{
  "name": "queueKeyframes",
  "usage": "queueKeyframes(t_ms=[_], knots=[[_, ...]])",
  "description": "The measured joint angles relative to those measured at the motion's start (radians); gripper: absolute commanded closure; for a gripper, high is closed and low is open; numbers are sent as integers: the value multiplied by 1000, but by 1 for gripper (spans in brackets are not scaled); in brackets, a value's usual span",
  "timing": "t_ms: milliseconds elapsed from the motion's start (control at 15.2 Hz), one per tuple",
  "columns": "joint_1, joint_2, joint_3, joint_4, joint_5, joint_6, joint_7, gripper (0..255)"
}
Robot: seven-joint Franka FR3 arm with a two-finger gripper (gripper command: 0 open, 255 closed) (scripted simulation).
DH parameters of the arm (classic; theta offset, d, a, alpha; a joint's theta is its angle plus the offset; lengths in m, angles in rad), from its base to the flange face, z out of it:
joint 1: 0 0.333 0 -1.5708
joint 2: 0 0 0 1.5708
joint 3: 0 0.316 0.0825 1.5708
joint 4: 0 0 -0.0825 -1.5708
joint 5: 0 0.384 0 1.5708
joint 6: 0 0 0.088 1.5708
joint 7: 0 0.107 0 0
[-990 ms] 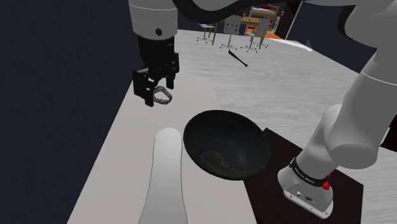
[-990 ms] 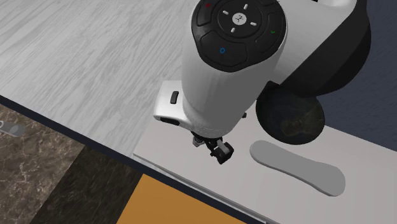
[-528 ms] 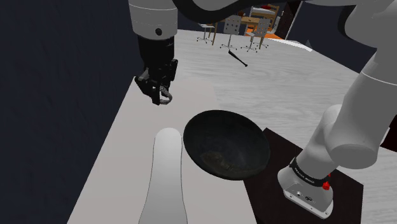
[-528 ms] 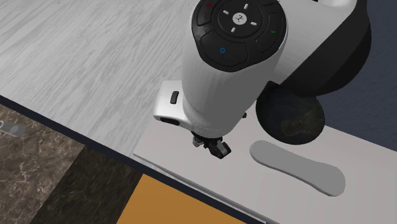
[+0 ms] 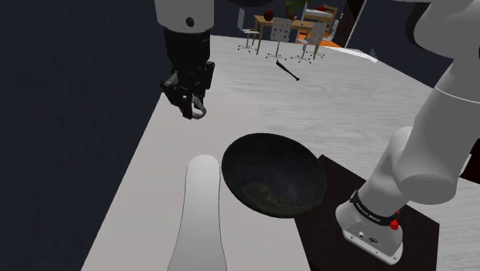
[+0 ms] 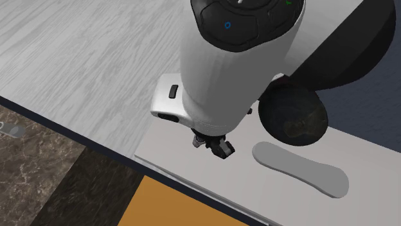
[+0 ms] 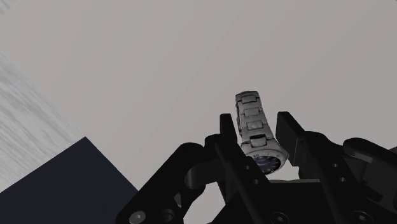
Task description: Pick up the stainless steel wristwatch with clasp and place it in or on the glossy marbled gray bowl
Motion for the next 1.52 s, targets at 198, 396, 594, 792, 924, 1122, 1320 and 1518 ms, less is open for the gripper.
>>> queueKeyframes(t_ms=[198,396,594,792,924,1122,1320,1518], knots=[[4,8,2,48,-4,-41,1,255],[7,14,3,96,-7,-84,0,255],[13,27,5,153,-14,-130,1,255],[23,51,9,224,-27,-179,5,255],[29,64,11,268,-34,-213,7,255],[42,88,14,341,-48,-266,11,255],[42,57,19,327,-33,-280,19,255],[33,-50,28,203,22,-249,37,255]])
